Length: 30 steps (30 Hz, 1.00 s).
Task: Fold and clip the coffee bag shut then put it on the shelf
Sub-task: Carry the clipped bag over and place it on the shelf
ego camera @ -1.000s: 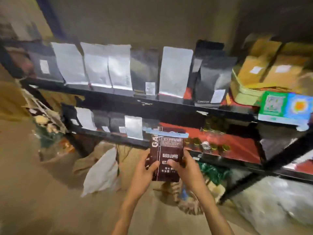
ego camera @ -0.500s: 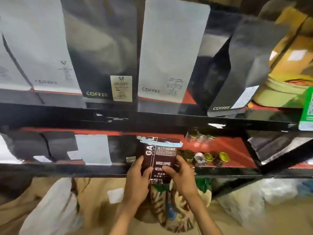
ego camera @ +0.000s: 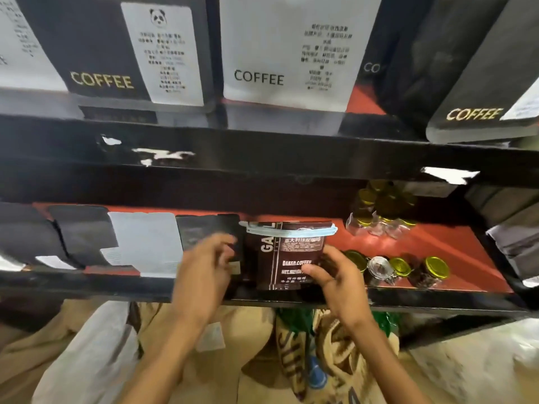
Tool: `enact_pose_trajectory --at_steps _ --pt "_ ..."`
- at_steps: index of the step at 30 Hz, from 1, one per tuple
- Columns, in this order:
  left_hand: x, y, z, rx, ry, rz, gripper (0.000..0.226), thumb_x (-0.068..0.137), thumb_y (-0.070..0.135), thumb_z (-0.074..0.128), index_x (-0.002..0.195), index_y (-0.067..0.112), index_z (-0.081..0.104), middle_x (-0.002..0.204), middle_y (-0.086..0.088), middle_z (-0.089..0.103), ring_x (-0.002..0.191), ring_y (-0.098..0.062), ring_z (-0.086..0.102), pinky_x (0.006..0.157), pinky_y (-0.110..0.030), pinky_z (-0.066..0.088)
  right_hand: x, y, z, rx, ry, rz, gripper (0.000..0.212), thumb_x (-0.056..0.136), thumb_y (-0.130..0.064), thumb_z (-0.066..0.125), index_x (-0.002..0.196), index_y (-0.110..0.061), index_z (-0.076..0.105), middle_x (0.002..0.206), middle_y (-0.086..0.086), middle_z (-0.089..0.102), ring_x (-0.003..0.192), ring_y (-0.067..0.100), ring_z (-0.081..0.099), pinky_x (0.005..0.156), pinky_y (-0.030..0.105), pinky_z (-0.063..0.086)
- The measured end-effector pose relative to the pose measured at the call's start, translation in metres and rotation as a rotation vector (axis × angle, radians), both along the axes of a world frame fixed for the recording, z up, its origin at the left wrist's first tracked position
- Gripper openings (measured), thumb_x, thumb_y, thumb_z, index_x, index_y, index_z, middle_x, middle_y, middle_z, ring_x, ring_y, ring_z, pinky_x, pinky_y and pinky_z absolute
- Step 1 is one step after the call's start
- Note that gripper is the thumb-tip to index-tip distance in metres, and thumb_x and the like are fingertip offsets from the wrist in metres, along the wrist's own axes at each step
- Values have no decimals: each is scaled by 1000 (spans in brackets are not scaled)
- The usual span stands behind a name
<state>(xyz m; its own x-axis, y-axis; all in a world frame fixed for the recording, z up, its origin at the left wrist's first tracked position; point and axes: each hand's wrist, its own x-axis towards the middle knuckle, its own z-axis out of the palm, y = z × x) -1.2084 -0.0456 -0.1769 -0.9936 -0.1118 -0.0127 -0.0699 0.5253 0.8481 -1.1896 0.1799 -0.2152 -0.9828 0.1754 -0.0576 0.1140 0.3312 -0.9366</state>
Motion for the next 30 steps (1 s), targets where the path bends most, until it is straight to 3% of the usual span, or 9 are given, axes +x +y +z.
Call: enact_pose_trajectory --at_steps 3,6,9,13,15,19,23,30 --pt "-24 -19 28 -510 353 -39 39 81 -2 67 115 18 67 108 -8 66 101 -29 54 85 -40 47 -6 6 -3 -4 5 7 30 88 -14 70 115 -26 64 107 -14 72 102 0 67 89 22 55" --pt "-54 -18 42 -710 276 -215 56 80 4 67 132 23 57 117 -9 67 111 -34 53 89 -41 36 -14 -3 -5 2 -2 3 30 89 -14 69 118 -23 63 98 -22 67 93 -10 62 85 17 52" --pt "-79 -21 42 -621 77 -465 64 83 -3 57 139 27 48 134 -5 62 129 -30 52 109 -46 38 -22 -12 -9 17 -12 23 31 90 -14 68 119 -23 62 96 -23 65 93 -9 61 79 10 49" --pt "-100 -31 45 -554 -136 -657 53 89 -5 46 118 37 61 134 2 60 128 -24 53 106 -47 45 -27 -19 -17 33 2 0 32 89 -12 69 120 -21 62 97 -24 65 95 -12 60 78 -2 46" --pt "-102 -33 45 -534 -132 -700 51 90 -4 44 116 35 63 132 3 61 127 -21 53 107 -46 43 -27 -22 -22 42 4 -14 32 90 -14 68 121 -22 62 99 -25 65 97 -12 59 78 -3 46" --pt "-100 -34 45 -511 -104 -722 51 89 -7 43 113 33 65 121 7 63 118 -20 56 102 -39 45 -21 -23 -33 80 -12 -11 30 91 -16 67 121 -21 63 105 -19 68 103 0 63 93 17 50" --pt "-102 -31 44 -520 -82 -736 50 89 -10 44 120 23 65 123 0 63 118 -20 55 94 -25 40 -23 -20 -32 88 -19 5 29 93 -18 66 122 -21 63 102 -21 66 104 3 63 85 9 46" --pt "-103 -39 39 -490 -49 -769 55 84 -11 46 118 28 65 126 1 65 123 -20 55 104 -46 44 -25 -19 -38 104 -34 -5 32 95 -23 63 126 -21 60 112 -8 70 109 10 64 90 20 52"
